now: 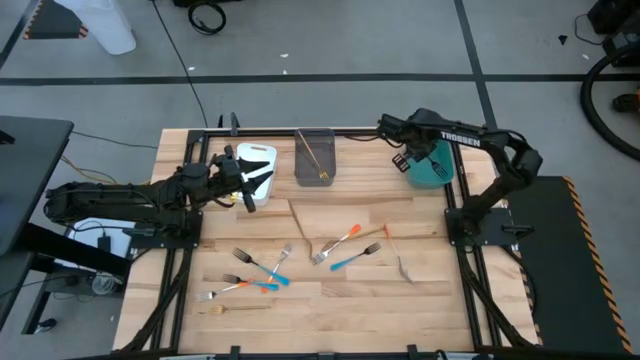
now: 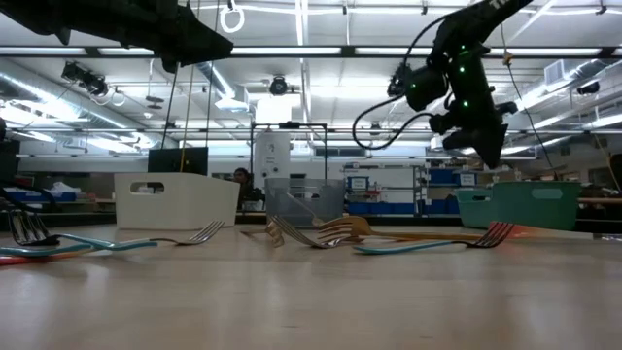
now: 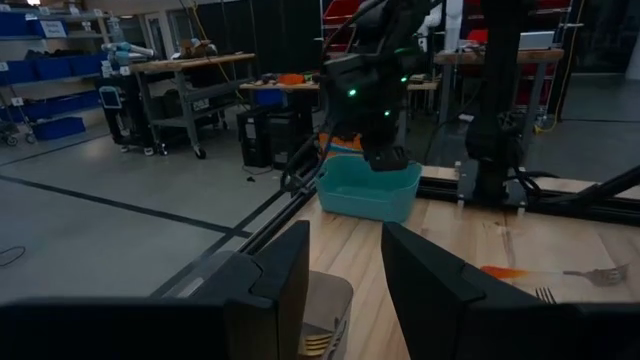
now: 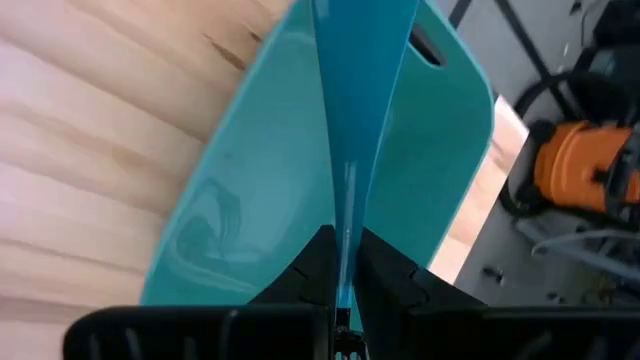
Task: Sort silverware by color (type)
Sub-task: Put the blue fork into the green bin, then put the orange fork into the white bin
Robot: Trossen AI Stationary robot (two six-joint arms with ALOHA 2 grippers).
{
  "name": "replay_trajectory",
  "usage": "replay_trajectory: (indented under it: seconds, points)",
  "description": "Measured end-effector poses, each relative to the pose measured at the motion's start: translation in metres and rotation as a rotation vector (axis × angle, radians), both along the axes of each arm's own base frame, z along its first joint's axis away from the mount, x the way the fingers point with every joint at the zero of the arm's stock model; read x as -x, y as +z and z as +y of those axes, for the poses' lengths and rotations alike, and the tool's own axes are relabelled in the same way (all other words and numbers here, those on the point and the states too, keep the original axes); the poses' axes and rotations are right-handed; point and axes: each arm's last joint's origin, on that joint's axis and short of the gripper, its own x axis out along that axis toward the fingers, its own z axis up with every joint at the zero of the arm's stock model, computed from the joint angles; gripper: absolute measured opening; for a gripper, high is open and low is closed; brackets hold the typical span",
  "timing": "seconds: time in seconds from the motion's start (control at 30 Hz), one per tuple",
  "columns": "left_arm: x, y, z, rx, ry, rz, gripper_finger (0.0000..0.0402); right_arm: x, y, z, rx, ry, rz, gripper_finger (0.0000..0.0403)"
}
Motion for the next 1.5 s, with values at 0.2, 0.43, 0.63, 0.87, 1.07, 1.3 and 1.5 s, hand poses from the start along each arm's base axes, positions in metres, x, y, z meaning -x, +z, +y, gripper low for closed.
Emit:
replay_trajectory:
  seconds: [0.2,0.43,0.63,0.87,1.07,1.3,1.5]
  points:
    - [0.0,0.0,0.0,0.0,0.0,0.0,0.0137,0.008,-0.011,-0.018,-0.043,-0.078,0.013,0.0035]
    - [0.0,0.0,0.0,0.0,0.0,0.0,0.0137,0.016,-0.028,-0.036,-0.096,-0.156,0.046,0.0035]
    - [0.0,0.0,0.0,-0.001,0.0,0.0,0.0137,0.019,-0.041,-0.047,-0.168,-0.178,0.022,0.005]
    - [0.0,0.0,0.0,-0.006,0.0,0.002,0.0137,0.019,-0.05,-0.052,-0.203,-0.182,0.031,0.0091]
    - [0.0,0.0,0.0,-0.019,0.0,0.007,0.0137,0.016,-0.048,-0.05,-0.229,-0.163,-0.027,0.0121]
    - [0.0,0.001,0.0,-0.019,0.0,0.001,0.0137,0.005,-0.053,-0.051,-0.203,-0.133,-0.071,0.0132]
    - [0.0,0.001,0.0,-0.02,-0.001,0.002,0.0137,-0.011,-0.064,-0.055,-0.239,-0.092,-0.222,0.0132]
